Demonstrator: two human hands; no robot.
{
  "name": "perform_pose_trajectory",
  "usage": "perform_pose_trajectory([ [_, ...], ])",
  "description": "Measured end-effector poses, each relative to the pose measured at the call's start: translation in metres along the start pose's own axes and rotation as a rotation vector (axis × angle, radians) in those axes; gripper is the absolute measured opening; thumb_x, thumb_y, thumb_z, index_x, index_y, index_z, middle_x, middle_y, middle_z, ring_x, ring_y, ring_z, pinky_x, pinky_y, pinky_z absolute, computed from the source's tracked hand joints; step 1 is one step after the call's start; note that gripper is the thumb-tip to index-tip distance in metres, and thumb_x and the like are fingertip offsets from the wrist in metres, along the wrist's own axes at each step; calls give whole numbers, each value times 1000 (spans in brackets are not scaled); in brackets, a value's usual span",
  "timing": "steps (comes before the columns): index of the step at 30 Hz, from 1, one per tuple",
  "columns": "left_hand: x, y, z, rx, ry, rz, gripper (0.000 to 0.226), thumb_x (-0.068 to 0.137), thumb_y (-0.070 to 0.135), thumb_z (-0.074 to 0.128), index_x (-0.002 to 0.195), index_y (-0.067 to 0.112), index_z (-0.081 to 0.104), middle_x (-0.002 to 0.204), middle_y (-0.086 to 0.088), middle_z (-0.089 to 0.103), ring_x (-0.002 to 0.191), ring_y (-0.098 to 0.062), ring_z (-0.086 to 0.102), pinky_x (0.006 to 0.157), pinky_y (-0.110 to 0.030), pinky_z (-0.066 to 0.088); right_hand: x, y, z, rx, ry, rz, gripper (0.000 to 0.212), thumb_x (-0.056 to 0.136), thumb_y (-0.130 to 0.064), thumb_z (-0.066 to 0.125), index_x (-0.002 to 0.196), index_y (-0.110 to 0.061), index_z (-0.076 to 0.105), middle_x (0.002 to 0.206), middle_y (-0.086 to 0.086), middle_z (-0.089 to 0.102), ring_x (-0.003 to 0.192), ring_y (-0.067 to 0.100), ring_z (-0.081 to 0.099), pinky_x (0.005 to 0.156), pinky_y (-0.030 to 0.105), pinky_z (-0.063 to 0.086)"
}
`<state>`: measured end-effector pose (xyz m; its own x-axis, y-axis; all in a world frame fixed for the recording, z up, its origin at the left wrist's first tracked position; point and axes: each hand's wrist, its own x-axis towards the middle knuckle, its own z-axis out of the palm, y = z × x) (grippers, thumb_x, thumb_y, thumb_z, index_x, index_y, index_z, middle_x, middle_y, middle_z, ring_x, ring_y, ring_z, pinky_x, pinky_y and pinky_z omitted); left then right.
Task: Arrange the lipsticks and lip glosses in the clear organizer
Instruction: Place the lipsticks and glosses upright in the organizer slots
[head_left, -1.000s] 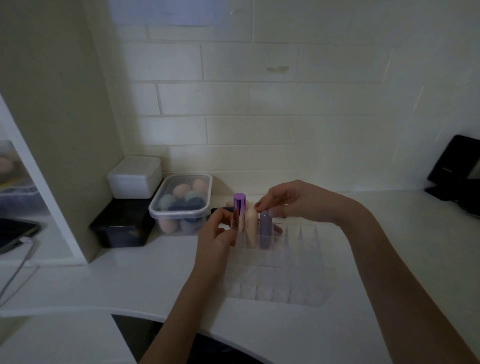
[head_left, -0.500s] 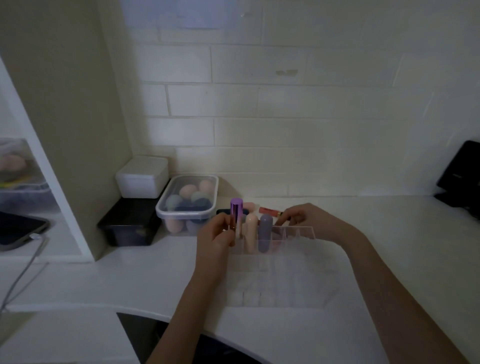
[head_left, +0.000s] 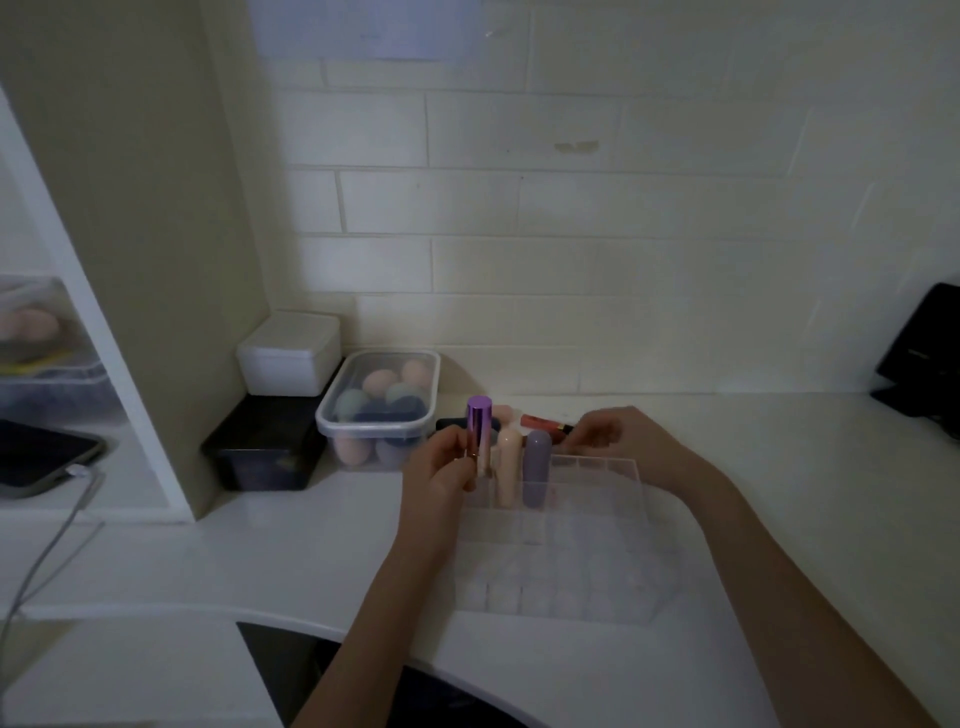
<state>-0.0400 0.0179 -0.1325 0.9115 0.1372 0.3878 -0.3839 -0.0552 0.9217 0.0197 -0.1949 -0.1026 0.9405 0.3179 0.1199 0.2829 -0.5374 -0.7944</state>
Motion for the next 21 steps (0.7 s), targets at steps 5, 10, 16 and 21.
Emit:
perform_pose_trajectory([
  [5, 1, -2, 0, 5, -3, 12, 10, 58, 7, 44, 60, -2, 41, 58, -5, 39, 53, -9, 34, 48, -16, 28, -8, -22, -18, 378, 102, -39, 7, 88, -19, 62, 92, -15, 64, 90, 8, 74, 82, 18, 73, 54, 26, 53],
  [10, 1, -1, 1, -1, -14, 11, 7, 56, 5, 43, 55, 12, 39, 47, 12, 40, 48, -2, 32, 46, -12, 27, -9, -43, -20, 546, 37, -152, 23, 94, -16, 49, 109, -21, 67, 102, 11, 72, 98, 25, 69, 76, 37, 58],
  [16, 1, -5, 1, 6, -7, 6, 9, 57, 6, 43, 60, -3, 44, 51, 9, 40, 51, -5, 34, 48, -14, 28, -10, -61, -17, 696, -72, -190, 29, 96, -12, 42, 112, -22, 65, 96, 5, 70, 94, 25, 68, 76, 41, 57],
  [21, 1, -2, 1, 14, -7, 13, 10, 57, 7, 43, 60, -2, 44, 57, -3, 40, 54, -8, 35, 49, -17, 28, -12, -64, -18, 720, -108, -222, 28, 89, -21, 48, 113, -20, 64, 94, 3, 70, 91, 22, 68, 76, 39, 57],
])
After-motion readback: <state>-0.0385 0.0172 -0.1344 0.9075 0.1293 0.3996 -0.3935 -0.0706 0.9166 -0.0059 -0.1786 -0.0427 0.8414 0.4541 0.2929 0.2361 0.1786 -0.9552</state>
